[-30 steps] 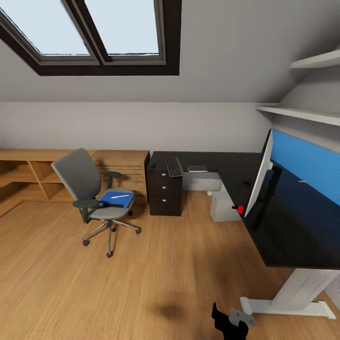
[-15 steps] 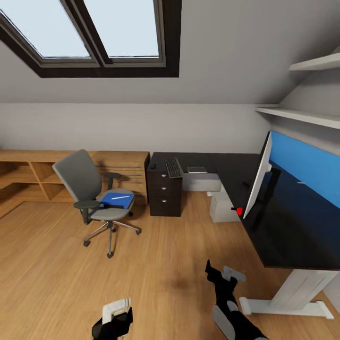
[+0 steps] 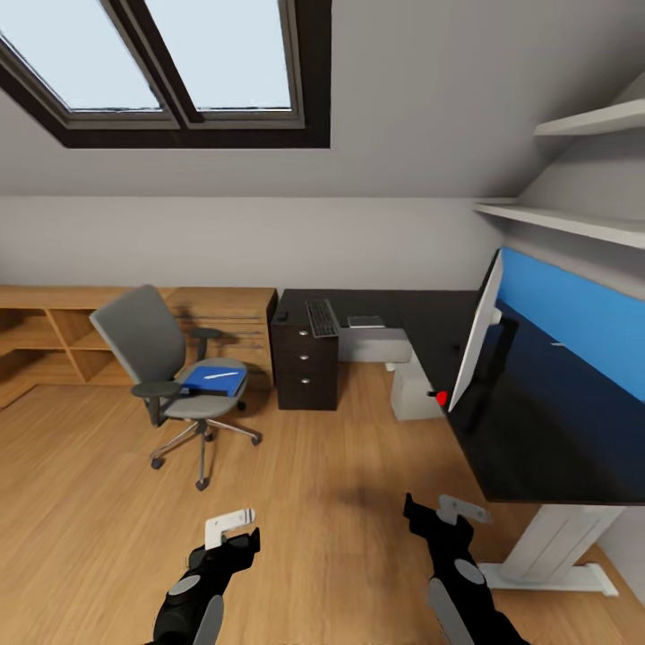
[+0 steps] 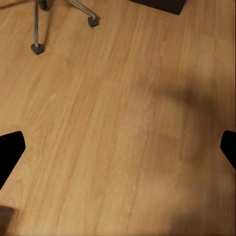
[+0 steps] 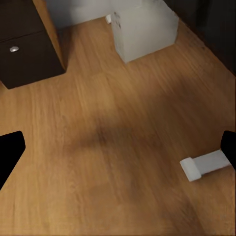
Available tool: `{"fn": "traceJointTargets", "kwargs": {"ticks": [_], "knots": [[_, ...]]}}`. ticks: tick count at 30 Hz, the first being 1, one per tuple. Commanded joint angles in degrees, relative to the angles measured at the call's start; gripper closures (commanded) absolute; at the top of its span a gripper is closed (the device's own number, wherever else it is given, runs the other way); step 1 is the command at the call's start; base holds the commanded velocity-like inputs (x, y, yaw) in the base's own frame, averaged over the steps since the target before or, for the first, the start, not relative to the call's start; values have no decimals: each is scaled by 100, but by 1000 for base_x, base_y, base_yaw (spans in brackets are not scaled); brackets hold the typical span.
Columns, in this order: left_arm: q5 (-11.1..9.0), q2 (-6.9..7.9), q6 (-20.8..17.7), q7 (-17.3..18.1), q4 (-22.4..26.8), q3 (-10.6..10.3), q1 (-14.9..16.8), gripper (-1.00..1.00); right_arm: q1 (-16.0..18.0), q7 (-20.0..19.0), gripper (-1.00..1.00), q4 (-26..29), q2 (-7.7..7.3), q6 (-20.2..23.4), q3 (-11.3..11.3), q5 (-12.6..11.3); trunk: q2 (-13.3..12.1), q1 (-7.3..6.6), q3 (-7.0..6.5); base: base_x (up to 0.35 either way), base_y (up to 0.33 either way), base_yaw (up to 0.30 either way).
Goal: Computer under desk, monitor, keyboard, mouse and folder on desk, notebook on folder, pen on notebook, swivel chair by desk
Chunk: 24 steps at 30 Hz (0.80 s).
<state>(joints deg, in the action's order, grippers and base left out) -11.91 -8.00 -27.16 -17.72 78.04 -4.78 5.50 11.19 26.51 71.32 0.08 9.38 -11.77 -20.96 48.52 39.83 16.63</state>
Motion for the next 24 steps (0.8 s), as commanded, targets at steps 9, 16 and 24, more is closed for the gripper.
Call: {"fn": "traceJointTargets", "kwargs": {"ticks": [9,16,24], "knots": [[-59,15,-1,-56,-8,-6,3,-100,-2,46,-100,27,-259,-140,-14,-18,6,0,8,-24,-326,-154],[-57,17,0,-56,-8,-6,3,-100,-2,47,-100,31,-337,-244,-16,-14,6,0,8,-1,-346,-8],[-57,22,0,-47,-8,1,3,-100,-2,59,-100,211,-353,-402,-10,-13,6,0,8,13,-346,-1]]}}
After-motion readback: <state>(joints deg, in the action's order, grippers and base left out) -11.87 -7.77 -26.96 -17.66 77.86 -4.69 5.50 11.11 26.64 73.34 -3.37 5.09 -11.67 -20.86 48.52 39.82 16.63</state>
